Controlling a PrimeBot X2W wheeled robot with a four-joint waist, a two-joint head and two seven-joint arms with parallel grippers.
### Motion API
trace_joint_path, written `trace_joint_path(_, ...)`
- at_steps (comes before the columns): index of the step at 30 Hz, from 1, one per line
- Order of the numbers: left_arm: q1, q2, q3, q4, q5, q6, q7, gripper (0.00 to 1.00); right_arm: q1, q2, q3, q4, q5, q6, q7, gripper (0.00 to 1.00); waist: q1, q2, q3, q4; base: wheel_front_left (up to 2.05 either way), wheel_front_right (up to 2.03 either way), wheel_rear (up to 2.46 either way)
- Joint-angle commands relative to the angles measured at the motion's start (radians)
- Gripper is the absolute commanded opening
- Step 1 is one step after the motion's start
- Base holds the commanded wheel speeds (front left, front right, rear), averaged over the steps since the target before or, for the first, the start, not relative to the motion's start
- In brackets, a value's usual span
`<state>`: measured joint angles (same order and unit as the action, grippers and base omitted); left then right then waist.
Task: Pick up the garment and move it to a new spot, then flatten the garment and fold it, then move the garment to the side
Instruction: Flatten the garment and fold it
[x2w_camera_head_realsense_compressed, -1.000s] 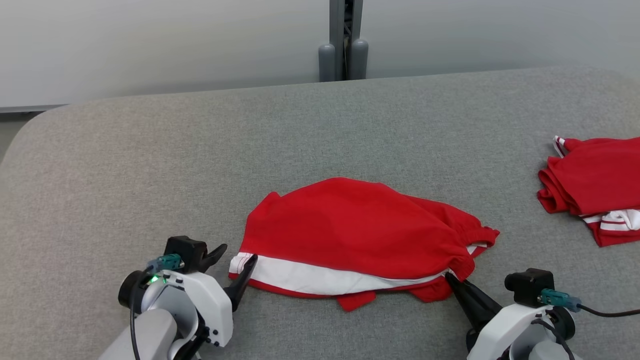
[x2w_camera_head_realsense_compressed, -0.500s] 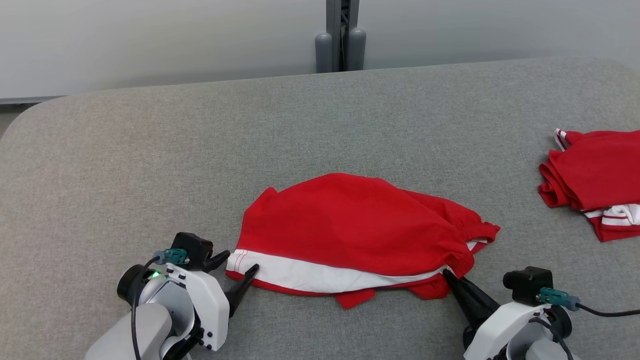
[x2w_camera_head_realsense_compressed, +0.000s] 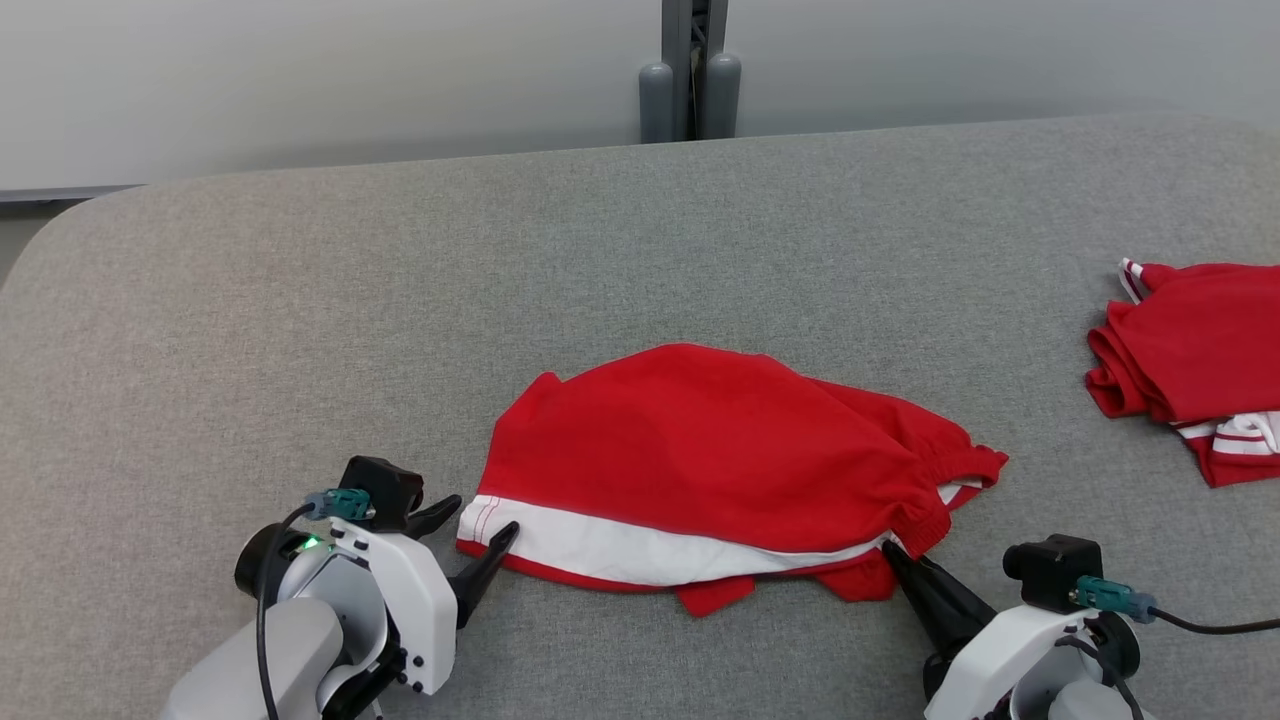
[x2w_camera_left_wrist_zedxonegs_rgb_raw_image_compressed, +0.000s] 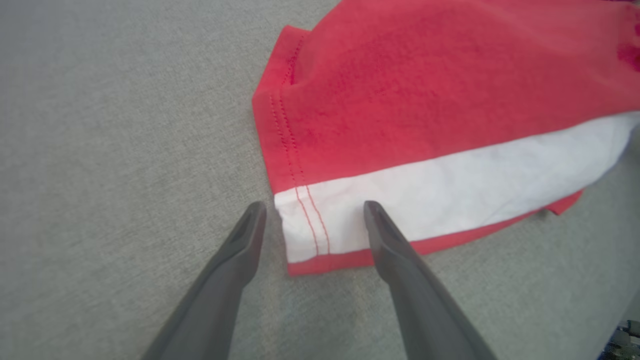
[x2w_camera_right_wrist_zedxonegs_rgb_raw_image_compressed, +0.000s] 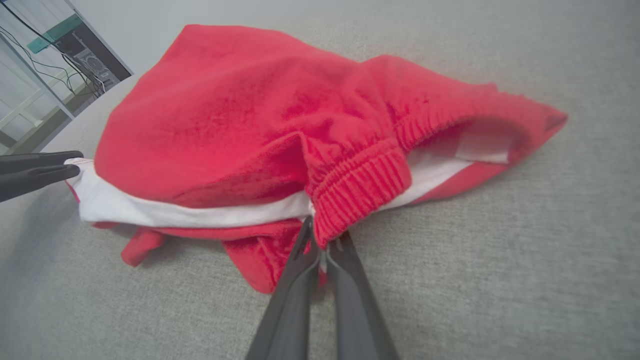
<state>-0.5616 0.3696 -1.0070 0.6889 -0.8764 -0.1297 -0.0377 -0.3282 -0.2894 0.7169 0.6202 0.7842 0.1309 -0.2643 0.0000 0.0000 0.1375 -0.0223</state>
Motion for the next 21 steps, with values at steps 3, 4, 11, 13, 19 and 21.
trace_joint_path(3, -0.022, 0.006, -0.020, 0.004, -0.028, -0.001, -0.007, 1.00, -0.006, -0.005, 0.000, -0.005, 0.003, 0.000, 0.000, 0.00, 0.0000, 0.0000, 0.002, 0.000, 0.00, 0.00, 0.00)
trace_joint_path(4, -0.027, 0.006, -0.029, 0.002, -0.033, -0.001, -0.007, 1.00, -0.005, -0.004, 0.000, -0.005, 0.005, 0.000, 0.000, 0.00, 0.0000, 0.0000, 0.003, 0.000, 0.00, 0.00, 0.00)
trace_joint_path(11, -0.049, 0.013, -0.072, 0.016, -0.072, -0.001, -0.016, 1.00, -0.011, -0.003, 0.002, -0.016, 0.023, 0.000, 0.000, 0.00, 0.0000, 0.0000, 0.010, -0.003, 0.00, 0.00, 0.00)
trace_joint_path(13, -0.055, 0.012, -0.082, 0.019, -0.082, -0.001, -0.022, 1.00, -0.012, -0.004, 0.004, -0.016, 0.024, 0.000, 0.000, 0.00, 0.0000, 0.0000, 0.012, -0.004, 0.00, 0.00, 0.00)
trace_joint_path(19, -0.071, 0.014, -0.112, 0.028, -0.105, -0.001, -0.033, 0.58, -0.013, -0.004, 0.005, -0.009, 0.020, 0.000, 0.000, 0.00, 0.0000, 0.0000, 0.015, -0.007, 0.00, 0.00, 0.00)
trace_joint_path(21, -0.071, 0.014, -0.126, 0.033, -0.113, -0.001, -0.029, 0.40, -0.014, -0.003, 0.004, -0.007, 0.019, 0.000, 0.000, 0.00, 0.0000, 0.0000, 0.015, -0.007, 0.00, 0.00, 0.00)
